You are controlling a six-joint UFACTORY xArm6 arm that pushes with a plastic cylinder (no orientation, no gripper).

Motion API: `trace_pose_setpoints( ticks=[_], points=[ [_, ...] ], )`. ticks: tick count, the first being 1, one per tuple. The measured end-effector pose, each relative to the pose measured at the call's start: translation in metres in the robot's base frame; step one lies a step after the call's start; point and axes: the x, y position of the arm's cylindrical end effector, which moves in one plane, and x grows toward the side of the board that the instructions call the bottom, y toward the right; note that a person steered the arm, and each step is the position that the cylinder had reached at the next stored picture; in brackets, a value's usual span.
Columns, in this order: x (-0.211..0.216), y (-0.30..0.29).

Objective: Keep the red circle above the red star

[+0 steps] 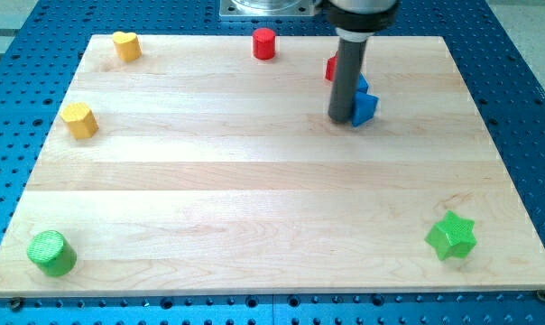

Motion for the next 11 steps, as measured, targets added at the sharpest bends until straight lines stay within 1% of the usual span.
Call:
trace_pose_setpoints(
  ticks=[1, 2, 3, 4, 5, 6, 8, 9, 10, 11],
  points=[
    [0.002, -0.021],
    [-0.004, -0.085],
    [-0.054, -0.129],
    [-0.114, -0.164],
    [-0.148, -0.177],
    [-0.152, -0.162],
    [-0.161, -0.081],
    [-0.182, -0.079],
    [-0.180, -0.066],
    [-0.174, -0.040]
  ],
)
